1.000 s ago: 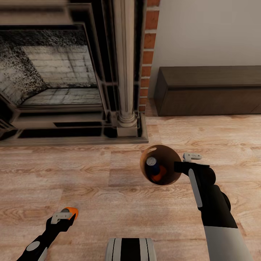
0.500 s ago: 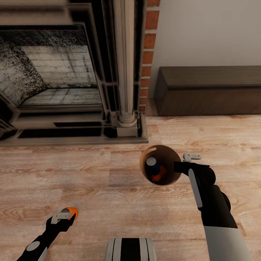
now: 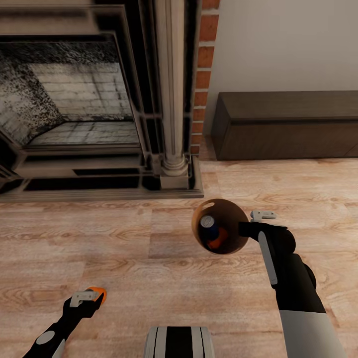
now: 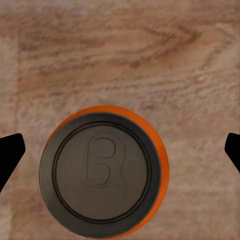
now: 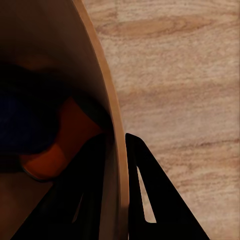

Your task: Put the three can of soda from the living room inside the tash can in the kitchen.

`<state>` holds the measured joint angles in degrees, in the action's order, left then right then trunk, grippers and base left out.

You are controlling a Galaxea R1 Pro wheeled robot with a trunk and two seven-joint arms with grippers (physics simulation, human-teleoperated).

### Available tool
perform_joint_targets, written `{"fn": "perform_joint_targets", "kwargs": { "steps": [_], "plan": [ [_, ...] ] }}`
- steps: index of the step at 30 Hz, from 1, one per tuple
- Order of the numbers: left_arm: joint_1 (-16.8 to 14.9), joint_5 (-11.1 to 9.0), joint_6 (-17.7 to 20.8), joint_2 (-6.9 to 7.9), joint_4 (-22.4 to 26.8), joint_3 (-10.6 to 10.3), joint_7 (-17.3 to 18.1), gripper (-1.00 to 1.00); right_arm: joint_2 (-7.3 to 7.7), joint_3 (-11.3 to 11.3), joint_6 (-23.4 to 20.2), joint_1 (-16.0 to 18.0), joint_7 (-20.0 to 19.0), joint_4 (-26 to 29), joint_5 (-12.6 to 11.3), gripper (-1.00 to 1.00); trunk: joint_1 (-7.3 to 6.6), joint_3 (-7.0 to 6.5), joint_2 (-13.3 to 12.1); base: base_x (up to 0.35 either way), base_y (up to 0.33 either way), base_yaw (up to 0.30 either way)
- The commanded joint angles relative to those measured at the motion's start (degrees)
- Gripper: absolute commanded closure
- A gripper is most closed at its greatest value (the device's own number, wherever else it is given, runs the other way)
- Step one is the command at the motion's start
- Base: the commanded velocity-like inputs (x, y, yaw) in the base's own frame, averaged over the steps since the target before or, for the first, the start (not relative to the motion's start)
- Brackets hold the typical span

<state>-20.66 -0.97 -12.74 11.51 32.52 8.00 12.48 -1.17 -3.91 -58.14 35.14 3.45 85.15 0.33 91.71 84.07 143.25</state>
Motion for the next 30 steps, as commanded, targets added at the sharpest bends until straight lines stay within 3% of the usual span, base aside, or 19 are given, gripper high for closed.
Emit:
{"fn": "perform_joint_targets", "kwargs": {
  "steps": [1, 10, 30],
  "plan": [
    [0.0, 0.0, 0.0, 0.00, 0.0, 0.0, 0.0, -1.00, -0.01, 0.0, 0.0, 0.0, -0.2, 0.0, -0.7, 1.00, -0.01, 0.00, 0.0, -0.084, 0.000, 0.000],
    [0.0, 0.0, 0.0, 0.00, 0.0, 0.1, 0.0, -1.00, -0.03, 0.0, 0.0, 0.0, -0.2, 0.0, -0.7, 1.00, -0.01, 0.00, 0.0, -0.100, 0.000, 0.000],
    [0.0, 0.0, 0.0, 0.00, 0.0, 0.1, 0.0, -1.00, -0.06, 0.0, 0.0, 0.0, -0.2, 0.0, -0.7, 1.00, -0.01, 0.00, 0.0, 0.006, 0.000, 0.000]
  ]
}}
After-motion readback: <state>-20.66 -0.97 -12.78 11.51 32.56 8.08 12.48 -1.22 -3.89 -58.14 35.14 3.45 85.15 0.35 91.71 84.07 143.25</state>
